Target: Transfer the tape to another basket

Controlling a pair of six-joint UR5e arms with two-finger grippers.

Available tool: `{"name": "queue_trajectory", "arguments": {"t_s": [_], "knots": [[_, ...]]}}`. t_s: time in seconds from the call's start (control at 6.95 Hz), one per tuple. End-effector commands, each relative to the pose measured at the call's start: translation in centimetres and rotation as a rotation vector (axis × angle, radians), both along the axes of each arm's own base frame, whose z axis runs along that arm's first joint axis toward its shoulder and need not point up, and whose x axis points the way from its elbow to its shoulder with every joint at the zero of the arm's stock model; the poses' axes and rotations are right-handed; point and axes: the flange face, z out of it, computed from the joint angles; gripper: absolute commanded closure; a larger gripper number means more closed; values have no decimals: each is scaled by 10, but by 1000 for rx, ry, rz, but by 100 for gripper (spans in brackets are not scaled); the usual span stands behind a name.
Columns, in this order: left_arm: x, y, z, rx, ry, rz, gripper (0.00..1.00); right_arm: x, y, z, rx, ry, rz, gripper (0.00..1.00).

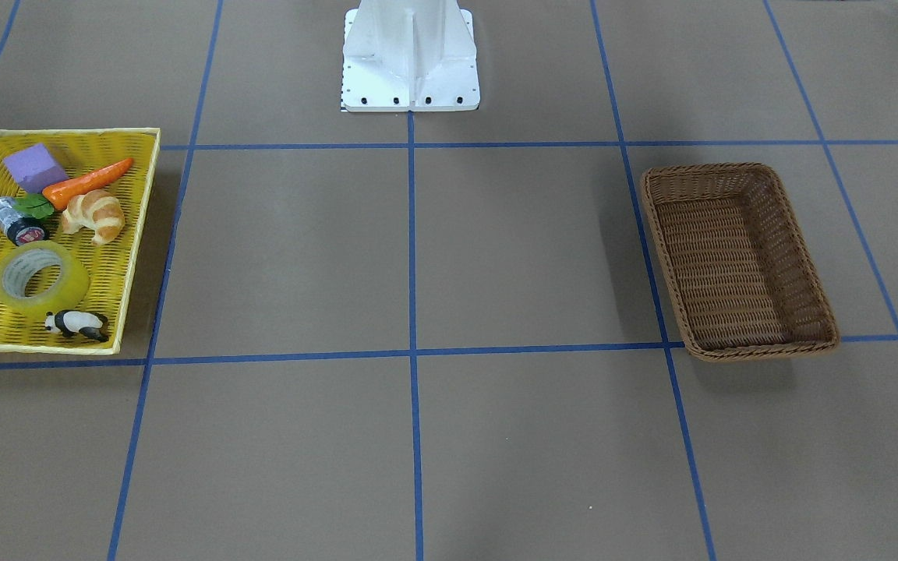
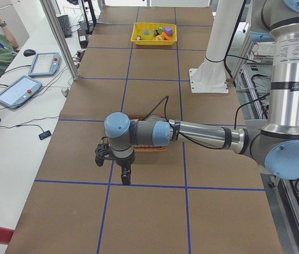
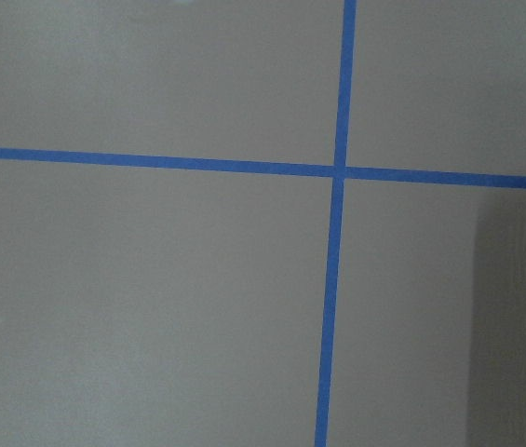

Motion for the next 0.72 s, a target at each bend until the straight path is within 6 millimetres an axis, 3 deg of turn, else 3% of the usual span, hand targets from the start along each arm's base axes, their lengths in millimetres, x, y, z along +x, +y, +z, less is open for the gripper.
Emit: {"name": "queue_trajectory", "arguments": {"t_s": [0.0, 0.58], "knots": [[0, 0, 0, 0, 0, 0, 1, 0, 1, 0, 19, -1, 3, 0], [1, 1, -15, 25, 1, 0, 1, 0, -1, -8, 40, -5, -1, 0]]}}
